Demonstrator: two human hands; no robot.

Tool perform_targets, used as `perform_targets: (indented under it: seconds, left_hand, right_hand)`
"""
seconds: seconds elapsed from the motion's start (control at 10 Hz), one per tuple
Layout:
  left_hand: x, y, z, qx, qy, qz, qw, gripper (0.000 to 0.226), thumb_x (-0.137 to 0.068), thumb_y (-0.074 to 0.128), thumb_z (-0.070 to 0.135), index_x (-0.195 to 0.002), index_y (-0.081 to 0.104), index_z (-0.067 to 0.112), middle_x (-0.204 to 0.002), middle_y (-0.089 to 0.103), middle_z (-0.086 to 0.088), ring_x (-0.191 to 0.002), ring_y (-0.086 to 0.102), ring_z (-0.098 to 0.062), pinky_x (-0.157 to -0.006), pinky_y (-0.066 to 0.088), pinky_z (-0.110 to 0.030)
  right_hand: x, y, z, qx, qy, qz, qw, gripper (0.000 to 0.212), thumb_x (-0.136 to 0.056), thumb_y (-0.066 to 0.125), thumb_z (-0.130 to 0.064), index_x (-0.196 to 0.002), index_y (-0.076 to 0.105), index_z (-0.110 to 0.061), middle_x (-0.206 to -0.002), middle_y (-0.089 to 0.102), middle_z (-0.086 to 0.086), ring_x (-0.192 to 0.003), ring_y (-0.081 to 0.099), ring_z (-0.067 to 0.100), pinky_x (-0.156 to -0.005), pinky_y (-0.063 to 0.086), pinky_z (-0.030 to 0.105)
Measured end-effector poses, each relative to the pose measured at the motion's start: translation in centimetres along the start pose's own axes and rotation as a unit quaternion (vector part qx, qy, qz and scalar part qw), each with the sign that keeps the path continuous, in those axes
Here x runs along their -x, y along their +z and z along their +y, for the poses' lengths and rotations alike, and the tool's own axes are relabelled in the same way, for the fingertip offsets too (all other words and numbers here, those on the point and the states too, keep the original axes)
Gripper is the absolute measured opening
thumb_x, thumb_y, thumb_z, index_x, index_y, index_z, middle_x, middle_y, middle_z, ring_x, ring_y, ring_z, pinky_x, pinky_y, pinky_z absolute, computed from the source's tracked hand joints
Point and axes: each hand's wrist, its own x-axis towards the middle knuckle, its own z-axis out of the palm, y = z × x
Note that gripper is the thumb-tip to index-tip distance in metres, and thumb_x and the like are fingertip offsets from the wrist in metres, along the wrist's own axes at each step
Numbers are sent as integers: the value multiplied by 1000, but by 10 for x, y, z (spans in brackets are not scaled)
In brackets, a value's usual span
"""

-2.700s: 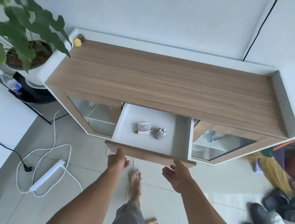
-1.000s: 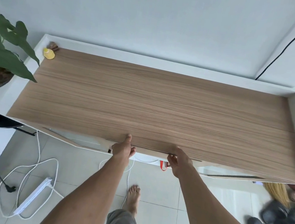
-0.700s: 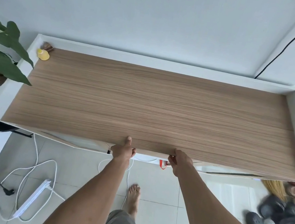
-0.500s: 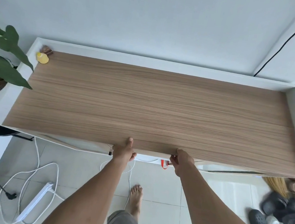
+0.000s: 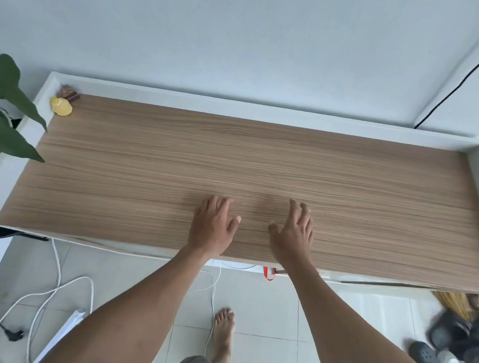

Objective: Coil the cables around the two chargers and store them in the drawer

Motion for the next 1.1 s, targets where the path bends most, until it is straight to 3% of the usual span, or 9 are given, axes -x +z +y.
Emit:
perform_targets:
  seconds: [0.1,0.2,0.4,0.6,1.0,1.1]
  left_hand:
    - [-4,11,-15,-82,11,12,997,59,-91,41,51,-141,44,20,-145,43,-14,-135,39,-33,-107,34,-49]
    - [-5,19,-22,-135,17,8,991,62,-92,37,54,-147,37,23,-154,34,-14,-144,26,-34,-114,20,-51]
    - [-6,25,-21,-126,5,14,992,61,-93,38,54,-147,36,26,-157,30,-10,-147,20,-31,-118,13,-52]
    - [-5,23,-19,-135,-17,0,991,67,-92,35,56,-151,27,27,-161,20,-7,-149,9,-33,-118,7,-58]
    - [-5,21,-19,-150,-19,-12,988,67,-92,34,57,-152,27,26,-162,18,-4,-150,8,-33,-118,8,-57]
    - [-4,22,-19,-154,-21,-2,988,67,-92,33,57,-152,26,27,-162,17,-4,-150,7,-32,-118,8,-57]
  right_hand:
    - [-5,7,10,100,-74,-14,992,71,-92,47,-36,-151,12,-19,-160,6,12,-147,3,31,-119,7,48]
    - [-15,15,23,159,-117,4,980,65,-93,33,-48,-150,17,-21,-159,13,13,-147,9,33,-118,9,51]
    - [-16,35,37,216,-127,36,967,59,-98,18,-50,-152,16,-26,-160,15,7,-148,9,29,-119,6,50]
    - [-15,37,38,216,-124,36,968,59,-98,18,-49,-152,13,-27,-161,13,6,-149,7,28,-119,7,50]
    - [-15,38,41,222,-121,24,967,60,-97,20,-51,-152,14,-29,-161,13,4,-149,6,27,-120,5,49]
    - [-23,25,34,72,-94,4,993,65,-90,28,-54,-147,28,-25,-157,24,3,-146,17,27,-119,10,50]
